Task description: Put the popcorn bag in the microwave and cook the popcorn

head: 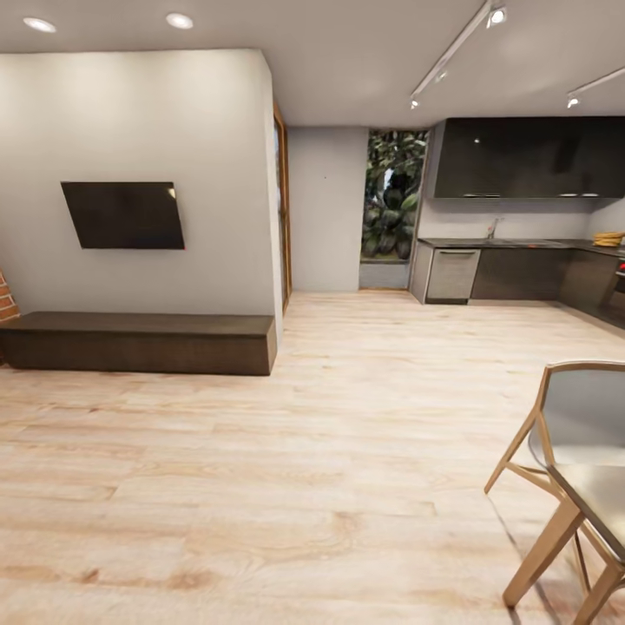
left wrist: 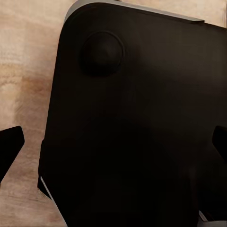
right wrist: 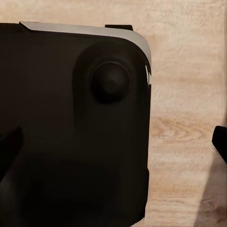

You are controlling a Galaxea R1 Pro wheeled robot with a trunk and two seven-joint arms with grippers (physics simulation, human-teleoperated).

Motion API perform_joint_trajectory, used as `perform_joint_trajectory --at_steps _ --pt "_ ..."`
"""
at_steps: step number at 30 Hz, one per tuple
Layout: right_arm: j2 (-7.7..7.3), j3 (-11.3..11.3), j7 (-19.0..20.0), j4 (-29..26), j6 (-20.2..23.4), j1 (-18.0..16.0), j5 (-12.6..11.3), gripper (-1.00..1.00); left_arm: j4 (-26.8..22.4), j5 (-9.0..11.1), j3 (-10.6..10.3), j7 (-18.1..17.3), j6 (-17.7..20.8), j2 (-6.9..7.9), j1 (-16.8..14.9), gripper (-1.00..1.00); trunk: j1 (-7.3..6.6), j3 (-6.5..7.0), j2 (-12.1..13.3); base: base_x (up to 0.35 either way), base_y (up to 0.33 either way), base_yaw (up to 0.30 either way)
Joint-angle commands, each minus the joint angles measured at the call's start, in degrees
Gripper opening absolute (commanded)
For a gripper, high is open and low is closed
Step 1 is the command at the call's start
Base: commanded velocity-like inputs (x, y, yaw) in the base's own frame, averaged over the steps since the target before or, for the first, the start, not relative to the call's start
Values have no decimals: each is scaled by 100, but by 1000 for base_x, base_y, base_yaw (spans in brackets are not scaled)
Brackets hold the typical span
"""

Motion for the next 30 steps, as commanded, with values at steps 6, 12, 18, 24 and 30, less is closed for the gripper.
perform_joint_trajectory --at_steps 6,12,18,24,30 --pt "0 0 1 7 -30 -4 -6 100 -3 24 25 -1 -16 -1 -2 100 3 -5 -2 322 0 0" --pt "0 0 5 7 -26 -1 -7 100 -3 24 25 -1 -8 -2 0 100 3 -5 -2 322 0 0" --pt "0 0 3 7 -30 -3 -6 100 -3 24 25 -1 1 -10 -2 100 3 -5 -2 322 0 0" --pt "0 0 2 7 -30 0 -7 100 -3 23 25 -1 10 -10 1 100 3 -5 -2 322 0 0" --pt "0 0 5 7 -33 3 -7 100 -3 24 25 -1 9 -10 0 100 3 -5 -2 322 0 0"
